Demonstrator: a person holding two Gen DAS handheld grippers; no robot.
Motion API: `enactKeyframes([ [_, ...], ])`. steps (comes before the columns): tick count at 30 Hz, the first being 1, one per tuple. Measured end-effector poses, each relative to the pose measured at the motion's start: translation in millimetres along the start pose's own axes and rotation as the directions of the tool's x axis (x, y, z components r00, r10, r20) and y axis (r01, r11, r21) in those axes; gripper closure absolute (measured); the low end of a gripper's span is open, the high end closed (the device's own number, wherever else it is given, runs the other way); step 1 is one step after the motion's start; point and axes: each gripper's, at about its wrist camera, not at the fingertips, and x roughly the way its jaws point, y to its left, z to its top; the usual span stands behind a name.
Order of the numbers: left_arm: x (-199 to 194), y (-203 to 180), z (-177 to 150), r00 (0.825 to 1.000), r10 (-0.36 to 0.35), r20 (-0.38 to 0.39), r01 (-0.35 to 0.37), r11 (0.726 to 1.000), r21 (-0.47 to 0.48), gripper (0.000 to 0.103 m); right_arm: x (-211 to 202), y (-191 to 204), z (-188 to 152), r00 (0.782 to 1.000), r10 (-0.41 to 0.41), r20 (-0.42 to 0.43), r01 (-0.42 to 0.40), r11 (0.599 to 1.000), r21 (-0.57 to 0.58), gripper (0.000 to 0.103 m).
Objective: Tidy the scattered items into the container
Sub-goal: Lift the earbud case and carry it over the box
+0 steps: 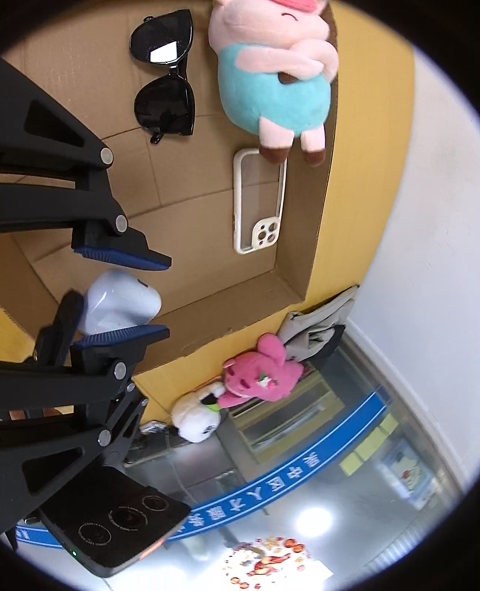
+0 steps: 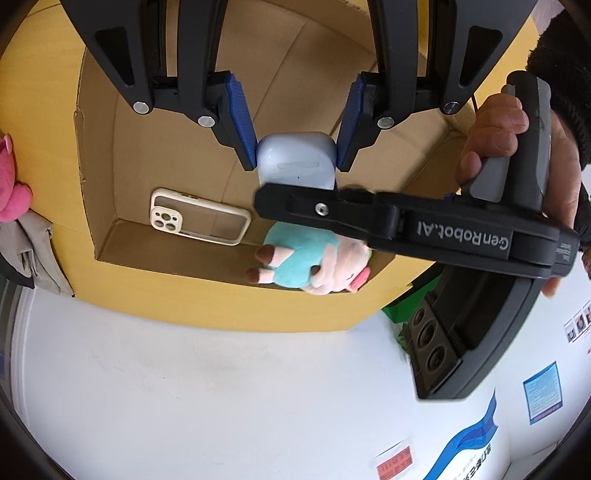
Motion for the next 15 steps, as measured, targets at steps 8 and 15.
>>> enactKeyframes([
  [8, 9.6, 12.5, -6.2, 0.998, -0.048, -0.035, 0.046, 0.997, -0.070, 0.072, 11.3, -6.5, -3.7, 1.000, 0.006, -0.015, -0.006, 0.999, 0.033, 0.056],
  [15, 12.0, 12.3, -0.4, 0.999, -0.020, -0.042, 0.016, 0.996, -0.086, 0.075, 19.1, -9.6, 0.3, 0.998, 0.010, -0.056, -0.009, 1.000, 0.016, 0.056],
])
